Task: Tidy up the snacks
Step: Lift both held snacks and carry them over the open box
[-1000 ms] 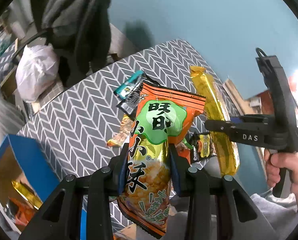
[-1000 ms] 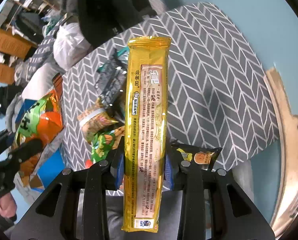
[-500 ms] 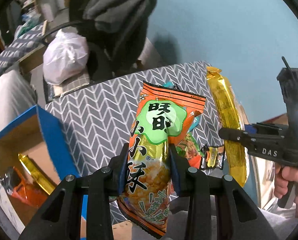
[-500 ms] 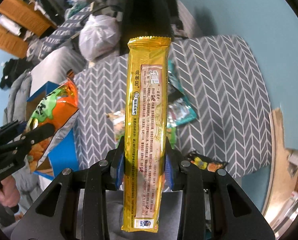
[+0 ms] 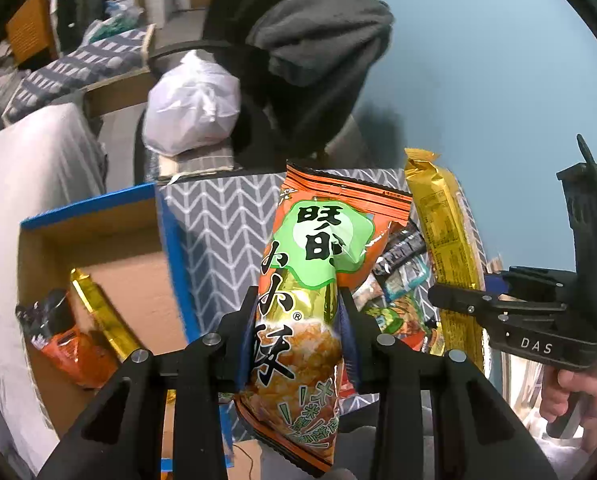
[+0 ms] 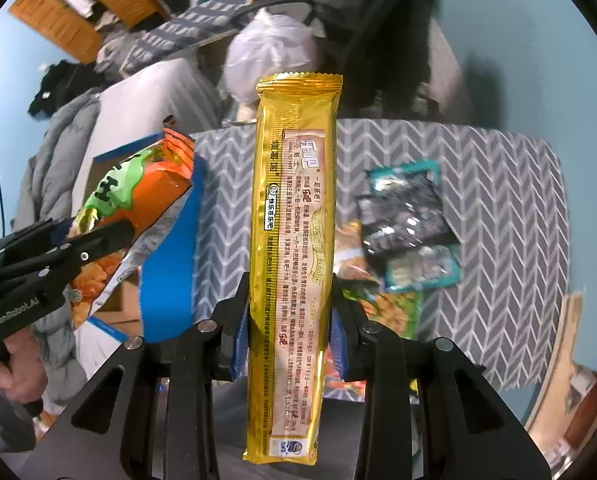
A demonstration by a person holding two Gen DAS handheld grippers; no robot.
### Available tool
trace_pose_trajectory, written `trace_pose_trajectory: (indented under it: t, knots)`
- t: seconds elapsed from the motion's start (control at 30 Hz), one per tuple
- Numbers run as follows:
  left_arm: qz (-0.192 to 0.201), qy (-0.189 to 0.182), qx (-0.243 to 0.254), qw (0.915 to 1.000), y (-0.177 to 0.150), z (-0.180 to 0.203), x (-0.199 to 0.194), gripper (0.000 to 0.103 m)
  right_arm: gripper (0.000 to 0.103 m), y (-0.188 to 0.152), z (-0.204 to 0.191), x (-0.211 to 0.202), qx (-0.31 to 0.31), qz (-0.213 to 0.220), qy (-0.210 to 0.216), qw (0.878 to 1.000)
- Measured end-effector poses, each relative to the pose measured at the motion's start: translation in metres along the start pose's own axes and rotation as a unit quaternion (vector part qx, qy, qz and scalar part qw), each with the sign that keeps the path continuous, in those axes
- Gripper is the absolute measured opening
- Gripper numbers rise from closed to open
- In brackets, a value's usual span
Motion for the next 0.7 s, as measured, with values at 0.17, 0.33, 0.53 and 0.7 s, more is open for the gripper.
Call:
trace_pose_trajectory:
  t: [0.17,0.33,0.53,0.7]
  knots:
    - [0.012,0.012,-0.03,0.9994,-0.002,-0.026,-0.013,0.037,0.032,0.012,-0.032,0.009,-0.032,-0.004,0.015,0.999]
    - [0.025,0.026,-0.058,0.9976,-0.006,-0.053,-0.028,0.037,0.032,0.02,-0.069,0.017,-0.063,-0.007,0.032,0.997]
    - [0.04,0.043,-0.086,0.9945,-0.012,-0.083,-0.045,0.037,0.032,0.027,-0.107,0.029,-0.097,-0.011,0.049,0.994]
    - [0.048,0.057,-0.112,0.9908,-0.022,-0.108,-0.058,0.037,0.032,0.03,-0.141,0.038,-0.125,-0.019,0.058,0.99]
Point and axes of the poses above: each gripper's, at about its wrist camera, not at the fingertips, and x roughly the way its jaws point, z to its right, y to its top, the point moved 8 cm from there along x, roughly the way its jaws point, and after that the axes turned 6 degrees about z, right-handed, at the moved point
